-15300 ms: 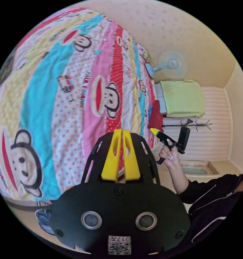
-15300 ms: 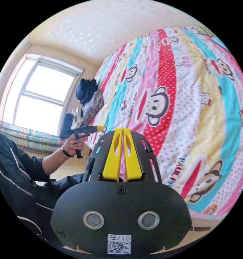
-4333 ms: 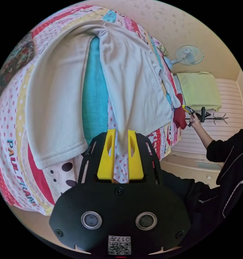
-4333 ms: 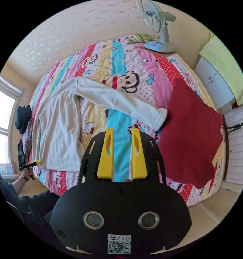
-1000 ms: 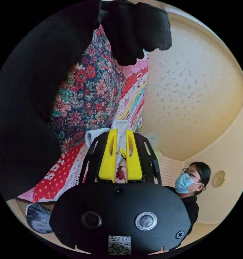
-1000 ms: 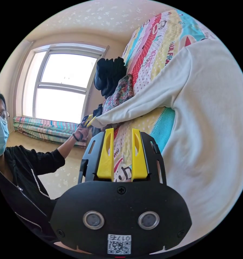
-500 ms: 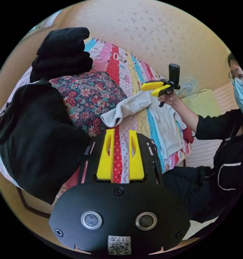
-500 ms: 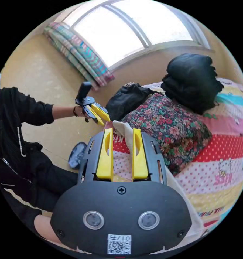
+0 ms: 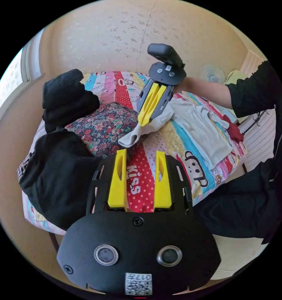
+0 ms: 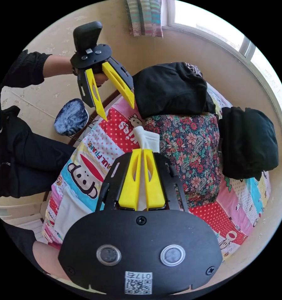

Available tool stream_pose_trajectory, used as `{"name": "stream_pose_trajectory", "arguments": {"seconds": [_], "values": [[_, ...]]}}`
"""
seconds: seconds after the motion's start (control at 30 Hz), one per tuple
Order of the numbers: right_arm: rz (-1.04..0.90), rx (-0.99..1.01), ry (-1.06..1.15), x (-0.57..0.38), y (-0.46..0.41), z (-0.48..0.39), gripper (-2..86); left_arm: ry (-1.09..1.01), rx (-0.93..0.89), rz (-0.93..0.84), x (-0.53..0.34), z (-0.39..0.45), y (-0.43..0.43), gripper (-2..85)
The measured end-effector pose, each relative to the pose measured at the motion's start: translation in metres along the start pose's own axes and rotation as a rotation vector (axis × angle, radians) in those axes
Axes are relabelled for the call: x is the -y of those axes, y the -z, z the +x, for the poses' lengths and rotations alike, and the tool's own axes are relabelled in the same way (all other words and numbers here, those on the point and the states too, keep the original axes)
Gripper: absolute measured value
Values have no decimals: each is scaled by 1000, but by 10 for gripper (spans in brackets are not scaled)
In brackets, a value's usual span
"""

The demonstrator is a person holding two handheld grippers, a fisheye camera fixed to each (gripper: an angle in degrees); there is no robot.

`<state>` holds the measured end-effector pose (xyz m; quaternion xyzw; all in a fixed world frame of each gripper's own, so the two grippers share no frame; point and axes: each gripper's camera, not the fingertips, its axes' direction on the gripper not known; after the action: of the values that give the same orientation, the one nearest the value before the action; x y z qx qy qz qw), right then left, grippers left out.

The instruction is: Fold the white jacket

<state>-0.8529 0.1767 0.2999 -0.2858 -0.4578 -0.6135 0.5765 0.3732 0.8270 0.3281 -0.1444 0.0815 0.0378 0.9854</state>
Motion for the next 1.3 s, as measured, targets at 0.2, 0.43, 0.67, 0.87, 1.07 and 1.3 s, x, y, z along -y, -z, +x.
{"name": "stream_pose_trajectory", "arguments": {"seconds": [0.2, 0.43, 0.67, 0.87, 1.07, 1.3], "values": [[136, 55, 29, -21, 85, -8, 18, -78, 45, 48, 21, 36, -24, 199], [229, 148, 32, -37, 125, 21, 18, 120, -151, 191, 25, 23, -59, 65], [433, 116, -397, -85, 101, 93, 33, 386, -569, 74, 14, -46, -76, 38], [538, 88, -652, -168, 84, 68, 67, 582, -631, -212, -29, -71, -157, 36], [412, -115, -1048, -272, 22, -18, 74, 603, -607, -127, -72, -44, -165, 43], [377, -228, -1452, -365, -18, -95, 78, 687, -476, -12, -115, -26, -124, 61]]}}
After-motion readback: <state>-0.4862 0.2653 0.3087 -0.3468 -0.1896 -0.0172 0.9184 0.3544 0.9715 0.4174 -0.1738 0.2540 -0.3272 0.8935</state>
